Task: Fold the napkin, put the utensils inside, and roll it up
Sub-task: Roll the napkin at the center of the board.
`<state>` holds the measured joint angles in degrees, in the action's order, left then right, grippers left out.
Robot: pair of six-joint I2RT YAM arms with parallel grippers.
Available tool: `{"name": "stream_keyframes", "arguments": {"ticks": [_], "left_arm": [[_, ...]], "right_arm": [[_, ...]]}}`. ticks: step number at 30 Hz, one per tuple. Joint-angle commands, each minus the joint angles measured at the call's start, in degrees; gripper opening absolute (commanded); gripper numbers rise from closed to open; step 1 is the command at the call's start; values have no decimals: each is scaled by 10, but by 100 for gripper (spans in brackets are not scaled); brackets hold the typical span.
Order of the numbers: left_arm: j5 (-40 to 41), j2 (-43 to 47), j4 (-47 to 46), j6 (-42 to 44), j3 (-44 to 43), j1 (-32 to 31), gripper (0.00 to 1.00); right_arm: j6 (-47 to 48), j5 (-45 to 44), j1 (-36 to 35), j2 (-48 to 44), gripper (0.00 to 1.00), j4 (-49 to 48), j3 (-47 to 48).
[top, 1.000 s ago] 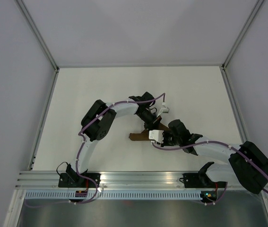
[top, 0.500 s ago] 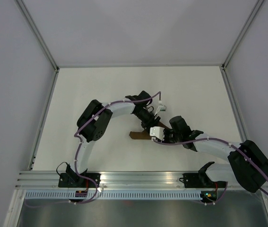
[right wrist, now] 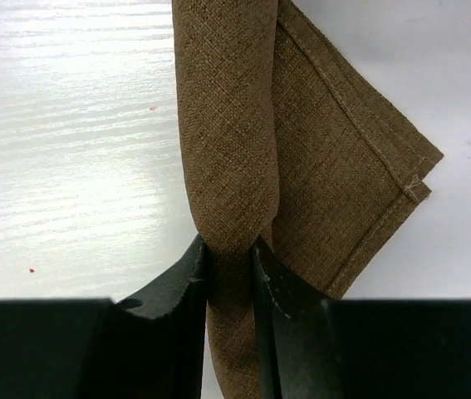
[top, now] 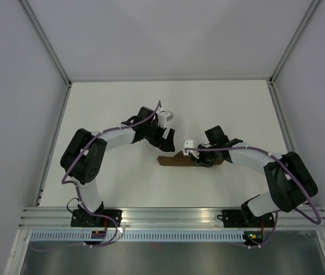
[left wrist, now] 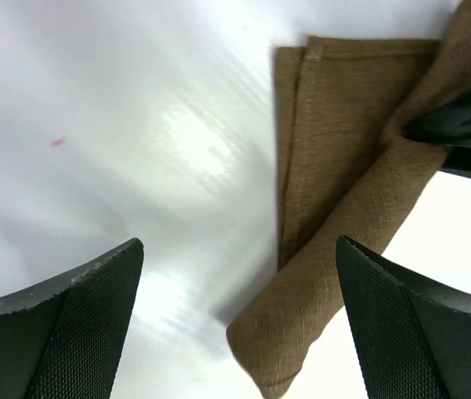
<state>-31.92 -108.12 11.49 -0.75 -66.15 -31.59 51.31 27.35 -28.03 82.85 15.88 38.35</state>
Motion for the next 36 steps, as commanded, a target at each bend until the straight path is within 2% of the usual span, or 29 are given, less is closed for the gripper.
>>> {"name": "stream_keyframes", "arguments": {"ticks": [1,6,13,14,15,16,21,27,36], "left_arm": [[113,108,-154,-78,59,-7,100],[187,250,-250,-80,165,-12,98],[280,326,-275,-20,214,-62,91],[281,328,-273,-13,213,-66,92],[301,331,-275,6,214,-86,99],[316,332,-276,25,214,-101,100],[381,310,-265,112,200,-171,100],[409,243,-225,182,174,-234,100],[409,140,-208,243,144,-275,100]], "right_arm": [[29,53,24,49,3,90,44],[54,74,47,111,3,145,95],[74,113,66,194,3,211,175],[76,118,68,212,3,226,183],[80,119,70,220,3,233,191],[83,121,72,230,3,241,206],[91,121,81,282,2,288,248],[81,124,92,332,2,325,301],[70,121,98,359,2,333,327]]}}
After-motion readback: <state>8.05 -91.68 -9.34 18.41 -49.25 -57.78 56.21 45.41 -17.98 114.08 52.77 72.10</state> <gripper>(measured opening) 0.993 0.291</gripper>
